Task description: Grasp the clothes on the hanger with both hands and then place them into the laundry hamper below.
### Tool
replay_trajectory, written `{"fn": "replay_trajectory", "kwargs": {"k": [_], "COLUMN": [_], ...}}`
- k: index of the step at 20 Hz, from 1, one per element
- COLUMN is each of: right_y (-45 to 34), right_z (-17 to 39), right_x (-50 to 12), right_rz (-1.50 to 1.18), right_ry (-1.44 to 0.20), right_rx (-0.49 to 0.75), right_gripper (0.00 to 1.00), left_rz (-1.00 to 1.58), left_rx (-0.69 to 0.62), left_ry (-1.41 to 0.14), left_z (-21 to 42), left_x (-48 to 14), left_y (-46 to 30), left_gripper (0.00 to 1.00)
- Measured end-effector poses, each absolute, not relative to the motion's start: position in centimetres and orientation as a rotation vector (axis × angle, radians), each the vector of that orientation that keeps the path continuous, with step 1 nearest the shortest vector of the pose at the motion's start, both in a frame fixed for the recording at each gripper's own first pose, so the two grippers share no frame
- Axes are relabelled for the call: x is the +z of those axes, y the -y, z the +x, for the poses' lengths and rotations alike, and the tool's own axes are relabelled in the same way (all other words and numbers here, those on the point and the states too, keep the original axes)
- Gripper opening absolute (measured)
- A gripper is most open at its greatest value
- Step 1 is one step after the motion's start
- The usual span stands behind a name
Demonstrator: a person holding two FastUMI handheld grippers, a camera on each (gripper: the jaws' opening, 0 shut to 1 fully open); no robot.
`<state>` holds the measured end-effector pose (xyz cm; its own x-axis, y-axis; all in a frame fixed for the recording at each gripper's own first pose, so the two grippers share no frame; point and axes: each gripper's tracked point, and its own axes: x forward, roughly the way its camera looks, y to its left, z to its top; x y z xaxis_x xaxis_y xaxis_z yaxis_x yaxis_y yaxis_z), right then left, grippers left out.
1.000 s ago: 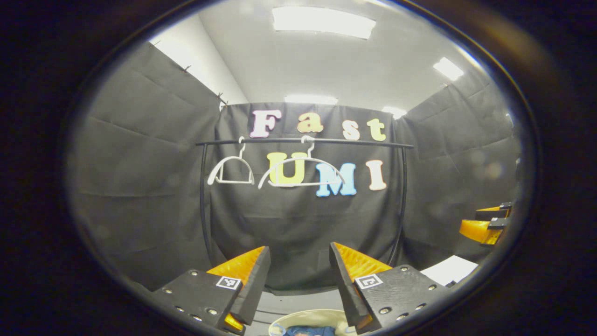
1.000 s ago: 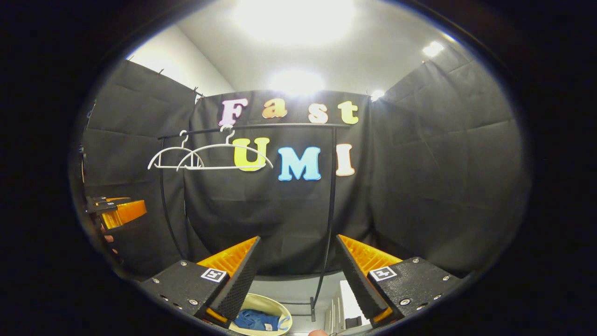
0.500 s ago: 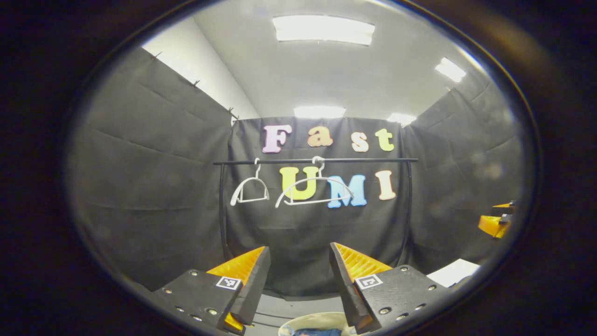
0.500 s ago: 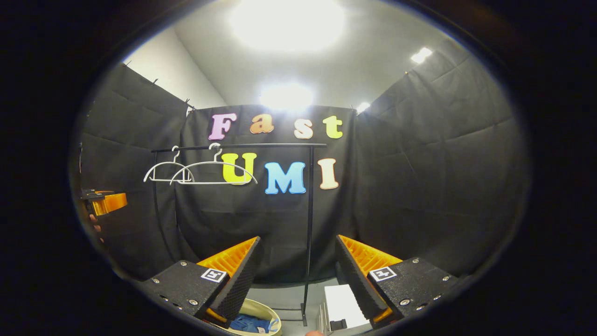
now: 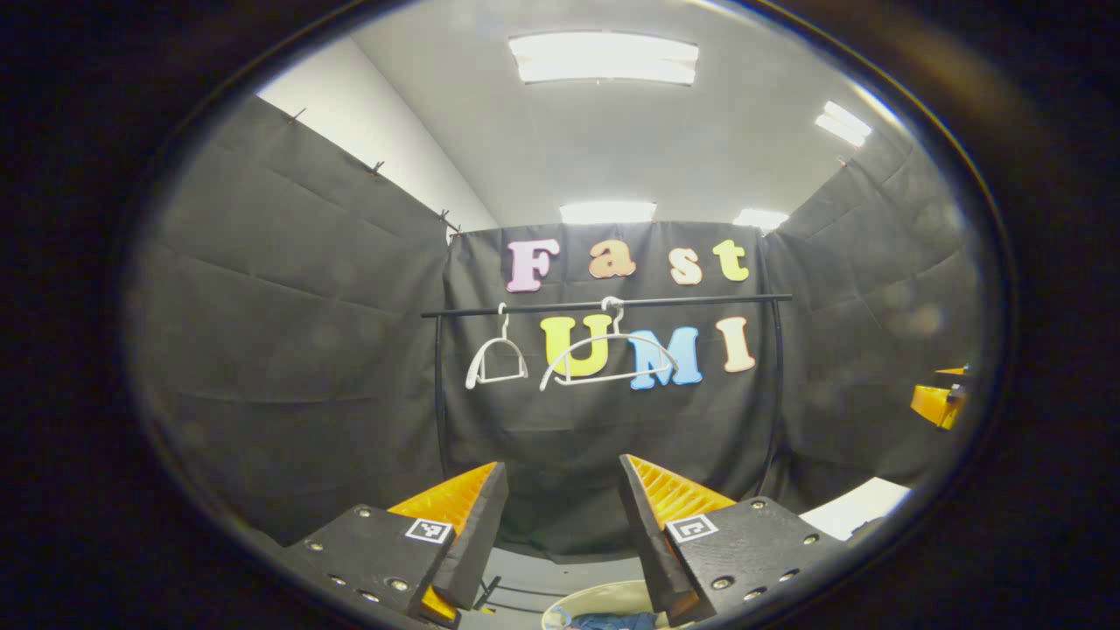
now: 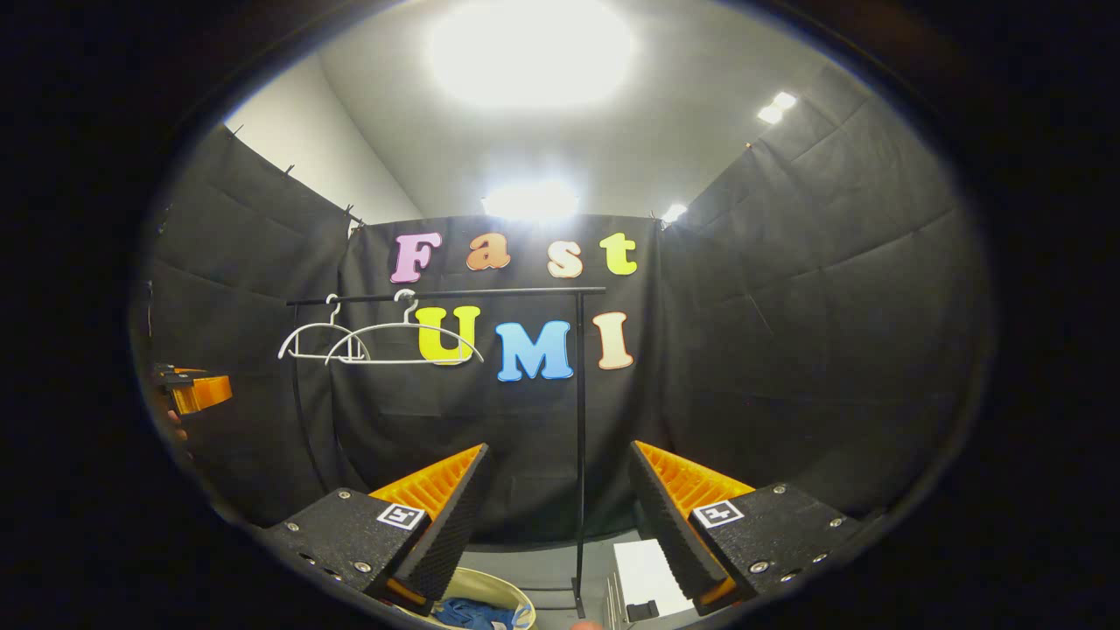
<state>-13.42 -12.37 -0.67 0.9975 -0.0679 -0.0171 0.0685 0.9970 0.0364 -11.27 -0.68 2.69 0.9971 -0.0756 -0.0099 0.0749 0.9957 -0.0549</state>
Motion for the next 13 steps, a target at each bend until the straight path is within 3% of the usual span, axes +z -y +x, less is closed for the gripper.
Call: {"fn": "replay_trajectory", "kwargs": {"k": [13], "right_y": [13.2], "right_z": [-12.2], "right_x": [-1.7], "right_rz": [0.052], "right_ry": [-0.043], "right_rx": [-0.083], "right_gripper": [0.95], "left_rz": [-0.043], "left_rx": [-0.065], "left_ry": [-0.007], "left_z": [-10.2], "left_x": [2.0], "left_y": [1.3], "left_gripper": [0.73]}}
